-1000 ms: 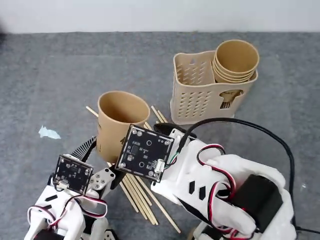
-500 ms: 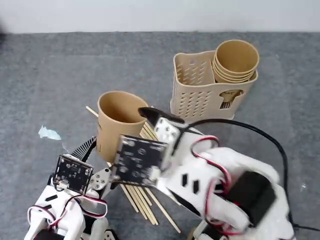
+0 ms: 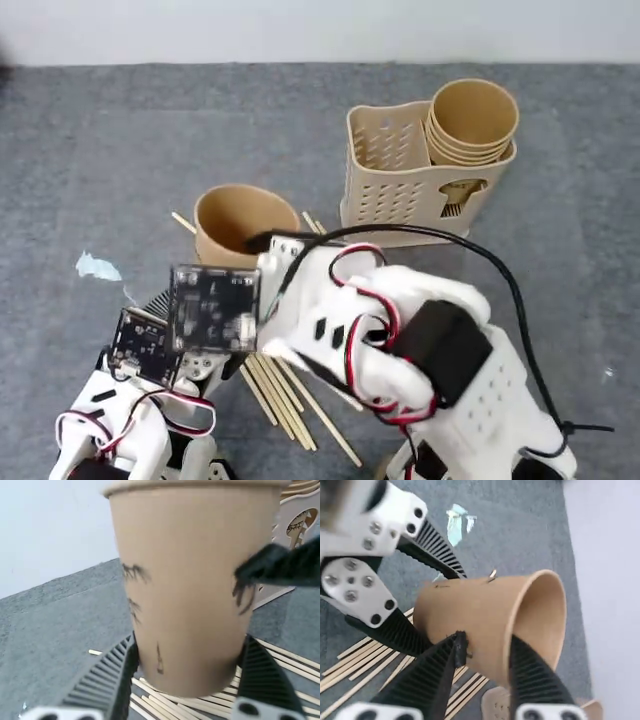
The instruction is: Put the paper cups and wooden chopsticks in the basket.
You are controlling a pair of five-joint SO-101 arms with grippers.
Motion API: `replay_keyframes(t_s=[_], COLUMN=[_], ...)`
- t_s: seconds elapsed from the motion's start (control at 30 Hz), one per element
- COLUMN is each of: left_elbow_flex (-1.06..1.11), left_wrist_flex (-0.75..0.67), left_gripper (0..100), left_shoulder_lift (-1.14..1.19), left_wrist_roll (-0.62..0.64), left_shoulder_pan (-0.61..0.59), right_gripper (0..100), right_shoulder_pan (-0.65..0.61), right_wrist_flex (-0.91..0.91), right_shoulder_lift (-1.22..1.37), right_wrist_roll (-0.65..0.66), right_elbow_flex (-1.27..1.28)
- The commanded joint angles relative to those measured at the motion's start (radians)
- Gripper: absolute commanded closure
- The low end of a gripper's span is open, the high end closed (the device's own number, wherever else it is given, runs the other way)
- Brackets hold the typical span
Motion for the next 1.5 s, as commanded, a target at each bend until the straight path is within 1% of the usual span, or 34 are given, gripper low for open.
replay_keyframes(t_s=[0.0, 0.33, 0.4, 0.5, 0.57, 0.63, 0.73, 0.83, 0.93, 1.1, 1.23, 1.47], left_elbow_flex=[-0.004, -0.004, 0.004, 0.048, 0.085, 0.108, 0.108, 0.108, 0.111, 0.113, 0.110, 0.116], left_wrist_flex=[-0.028, -0.028, -0.034, -0.089, -0.120, -0.129, -0.124, -0.124, -0.123, -0.101, -0.112, -0.106], left_gripper=[75, 75, 74, 68, 60, 56, 56, 56, 56, 56, 56, 56], left_shoulder_lift=[-0.015, -0.015, -0.015, -0.015, -0.015, -0.015, -0.015, -0.015, -0.015, -0.015, -0.015, -0.015], left_wrist_roll=[-0.006, -0.008, -0.008, -0.032, -0.037, -0.035, -0.035, -0.035, -0.037, -0.017, 0.068, 0.074], left_shoulder_pan=[-0.002, -0.011, -0.041, -0.103, -0.147, -0.167, -0.164, -0.172, -0.173, -0.181, -0.273, -0.364], right_gripper=[97.9, 98.8, 98.8, 98.8, 98.8, 98.8, 98.8, 98.8, 98.8, 98.8, 98.8, 98.8], right_shoulder_pan=[-0.016, -0.013, -0.013, -0.013, -0.012, -0.012, -0.010, 0.030, 0.096, 0.271, 0.417, 0.702], right_wrist_flex=[-0.008, 0.042, 0.051, 0.096, 0.116, 0.127, 0.127, 0.114, 0.094, 0.031, -0.005, -0.131], right_shoulder_lift=[0.004, 0.005, 0.002, 0.007, 0.012, 0.013, 0.015, 0.015, 0.015, 0.007, 0.002, 0.012], right_wrist_roll=[0.049, 0.055, 0.057, 0.101, 0.107, 0.107, 0.107, 0.107, 0.110, 0.110, 0.112, 0.114], right_elbow_flex=[-0.037, -0.037, -0.038, -0.072, -0.101, -0.117, -0.117, -0.118, -0.118, -0.121, -0.123, -0.123])
